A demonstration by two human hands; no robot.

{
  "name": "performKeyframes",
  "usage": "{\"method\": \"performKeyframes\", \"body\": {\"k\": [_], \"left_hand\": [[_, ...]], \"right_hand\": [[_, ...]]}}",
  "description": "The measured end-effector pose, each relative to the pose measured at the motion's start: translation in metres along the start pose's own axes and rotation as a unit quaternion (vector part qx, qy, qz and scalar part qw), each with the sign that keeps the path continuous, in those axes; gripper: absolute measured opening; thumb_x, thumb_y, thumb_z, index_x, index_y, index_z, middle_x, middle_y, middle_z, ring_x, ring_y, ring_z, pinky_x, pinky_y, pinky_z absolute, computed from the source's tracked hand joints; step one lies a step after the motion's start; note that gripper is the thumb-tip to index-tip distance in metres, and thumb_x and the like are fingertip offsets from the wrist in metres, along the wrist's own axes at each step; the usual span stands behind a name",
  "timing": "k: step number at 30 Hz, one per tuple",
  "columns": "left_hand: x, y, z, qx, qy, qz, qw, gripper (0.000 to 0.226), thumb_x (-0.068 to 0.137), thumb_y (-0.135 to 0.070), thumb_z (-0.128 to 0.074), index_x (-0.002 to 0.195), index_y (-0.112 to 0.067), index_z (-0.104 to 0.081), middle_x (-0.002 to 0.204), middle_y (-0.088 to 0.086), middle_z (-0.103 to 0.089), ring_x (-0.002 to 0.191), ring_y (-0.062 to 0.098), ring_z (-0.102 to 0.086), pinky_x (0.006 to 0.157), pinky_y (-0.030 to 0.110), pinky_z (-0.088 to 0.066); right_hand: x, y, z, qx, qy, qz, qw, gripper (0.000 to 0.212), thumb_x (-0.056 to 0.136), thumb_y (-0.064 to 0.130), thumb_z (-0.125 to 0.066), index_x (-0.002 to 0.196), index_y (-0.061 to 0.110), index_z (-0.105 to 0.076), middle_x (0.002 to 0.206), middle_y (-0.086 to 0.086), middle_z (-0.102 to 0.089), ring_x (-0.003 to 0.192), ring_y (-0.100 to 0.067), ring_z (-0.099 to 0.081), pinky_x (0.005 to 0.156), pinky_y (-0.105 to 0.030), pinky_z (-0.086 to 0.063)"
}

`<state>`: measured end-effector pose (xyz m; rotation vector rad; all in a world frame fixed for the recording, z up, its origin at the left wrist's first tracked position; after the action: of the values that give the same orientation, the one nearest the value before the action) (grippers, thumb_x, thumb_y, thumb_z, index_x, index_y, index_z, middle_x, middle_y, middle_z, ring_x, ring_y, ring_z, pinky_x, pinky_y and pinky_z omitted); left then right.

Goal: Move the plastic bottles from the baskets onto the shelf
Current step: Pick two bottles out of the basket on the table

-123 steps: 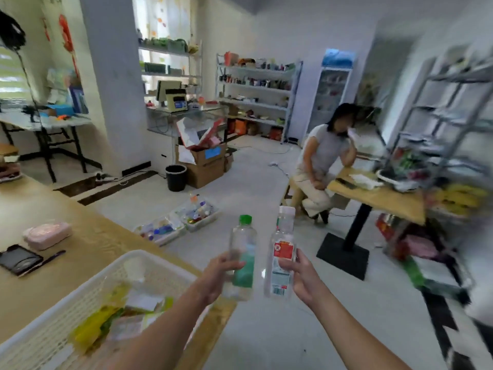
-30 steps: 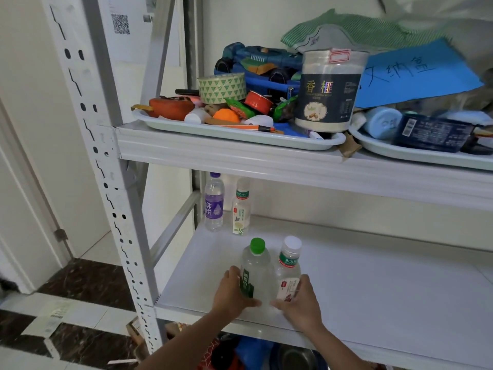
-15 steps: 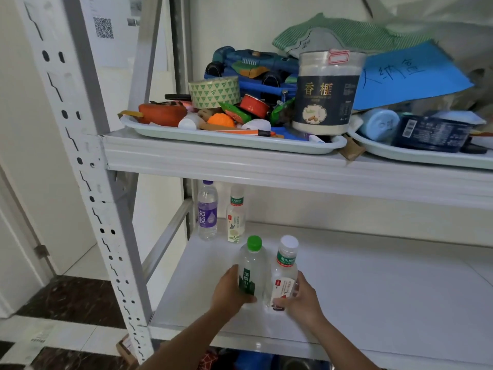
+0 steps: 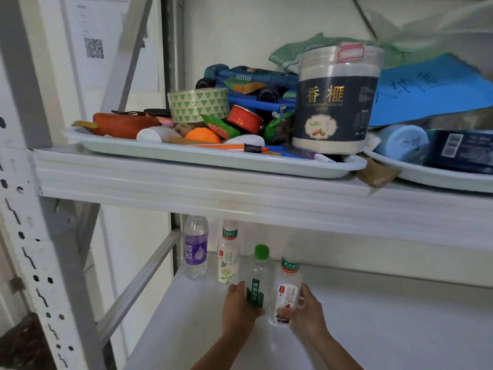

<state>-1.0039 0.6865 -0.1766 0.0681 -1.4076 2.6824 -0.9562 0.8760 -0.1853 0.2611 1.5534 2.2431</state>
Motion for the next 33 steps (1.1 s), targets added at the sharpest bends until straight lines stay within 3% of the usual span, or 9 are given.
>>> {"method": "performKeyframes", "body": {"k": [7, 17, 21, 25, 27, 29, 31, 33], "left_hand": [[0.029, -0.001, -0.019, -0.021, -0.046, 0.024, 0.998, 0.043, 0.076, -0.021, -0.077, 0.109, -0.028, -0.051, 0.1, -0.014, -0.048, 0.093, 0.004, -0.052, 0.079, 0.017, -0.047], [0.056, -0.005, -0.031, 0.011, -0.054, 0.023, 0.998, 0.051, 0.082, -0.019, -0.072, 0.126, -0.02, -0.046, 0.123, -0.003, -0.053, 0.11, 0.014, -0.057, 0.094, 0.027, -0.049], [0.061, -0.007, -0.033, 0.025, -0.047, 0.026, 0.998, 0.051, 0.085, -0.019, -0.069, 0.13, -0.017, -0.044, 0.127, -0.001, -0.053, 0.113, 0.016, -0.057, 0.098, 0.03, -0.049], [0.055, -0.021, -0.033, 0.051, 0.004, 0.036, 0.998, 0.073, 0.088, -0.024, -0.068, 0.145, -0.008, -0.026, 0.135, 0.007, -0.05, 0.123, 0.022, -0.052, 0.101, 0.036, -0.048], [0.039, -0.029, -0.025, 0.089, 0.012, 0.025, 0.996, 0.07, 0.091, -0.029, -0.064, 0.146, -0.008, -0.026, 0.135, 0.008, -0.05, 0.123, 0.022, -0.053, 0.099, 0.036, -0.049], [0.019, -0.041, -0.006, 0.201, 0.005, -0.024, 0.979, 0.053, 0.094, -0.029, -0.058, 0.139, -0.009, -0.038, 0.132, 0.008, -0.052, 0.119, 0.021, -0.055, 0.097, 0.035, -0.051], [0.0, -0.055, 0.011, 0.356, -0.011, -0.124, 0.926, 0.051, 0.098, -0.029, -0.052, 0.143, -0.01, -0.036, 0.144, 0.012, -0.042, 0.13, 0.028, -0.046, 0.105, 0.04, -0.044], [-0.013, -0.061, 0.029, 0.405, -0.017, -0.189, 0.894, 0.065, 0.102, -0.044, -0.035, 0.154, -0.015, -0.011, 0.161, 0.013, -0.007, 0.148, 0.032, -0.014, 0.119, 0.047, -0.013]], "right_hand": [[0.041, 0.008, 0.002, -0.006, -0.007, 0.04, 0.999, 0.066, 0.064, -0.001, -0.083, 0.122, 0.013, -0.054, 0.107, -0.004, -0.065, 0.092, -0.017, -0.058, 0.053, -0.008, -0.042], [0.069, 0.013, -0.002, -0.041, -0.004, 0.051, 0.998, 0.058, 0.067, -0.001, -0.082, 0.117, 0.007, -0.054, 0.113, -0.009, -0.066, 0.099, -0.019, -0.057, 0.066, -0.014, -0.043], [0.072, 0.017, -0.005, -0.063, -0.002, 0.056, 0.996, 0.064, 0.071, 0.005, -0.081, 0.127, 0.011, -0.049, 0.122, -0.009, -0.064, 0.094, -0.015, -0.055, 0.061, -0.008, -0.041], [0.057, 0.023, -0.009, -0.154, 0.032, 0.05, 0.986, 0.08, 0.073, 0.029, -0.081, 0.136, 0.02, -0.034, 0.12, -0.001, -0.061, 0.098, -0.018, -0.06, 0.071, -0.024, -0.051], [0.041, 0.027, -0.006, -0.232, 0.031, 0.064, 0.97, 0.089, 0.067, 0.046, -0.08, 0.138, 0.017, -0.034, 0.127, -0.002, -0.055, 0.11, -0.019, -0.057, 0.084, -0.034, -0.053], [0.024, 0.029, -0.001, -0.367, 0.034, 0.078, 0.926, 0.1, 0.073, 0.063, -0.068, 0.148, 0.013, -0.024, 0.148, -0.009, -0.037, 0.137, -0.025, -0.037, 0.109, -0.043, -0.039], [0.007, 0.035, 0.007, -0.468, 0.037, 0.097, 0.878, 0.102, 0.082, 0.072, -0.049, 0.154, 0.013, -0.009, 0.161, -0.008, -0.013, 0.149, -0.023, -0.012, 0.12, -0.044, -0.017], [-0.011, 0.051, 0.013, -0.503, 0.034, 0.139, 0.853, 0.094, 0.088, 0.072, -0.035, 0.155, 0.015, -0.003, 0.163, -0.006, -0.002, 0.15, -0.021, 0.0, 0.121, -0.044, -0.004]]}}
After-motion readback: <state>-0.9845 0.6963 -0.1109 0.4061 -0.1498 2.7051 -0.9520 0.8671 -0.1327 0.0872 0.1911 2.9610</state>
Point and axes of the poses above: each hand's wrist, its own x-axis towards the middle knuckle, its own z-axis out of the back of the hand, y = z × x, the point moved 9 cm from there along x, towards the middle knuckle
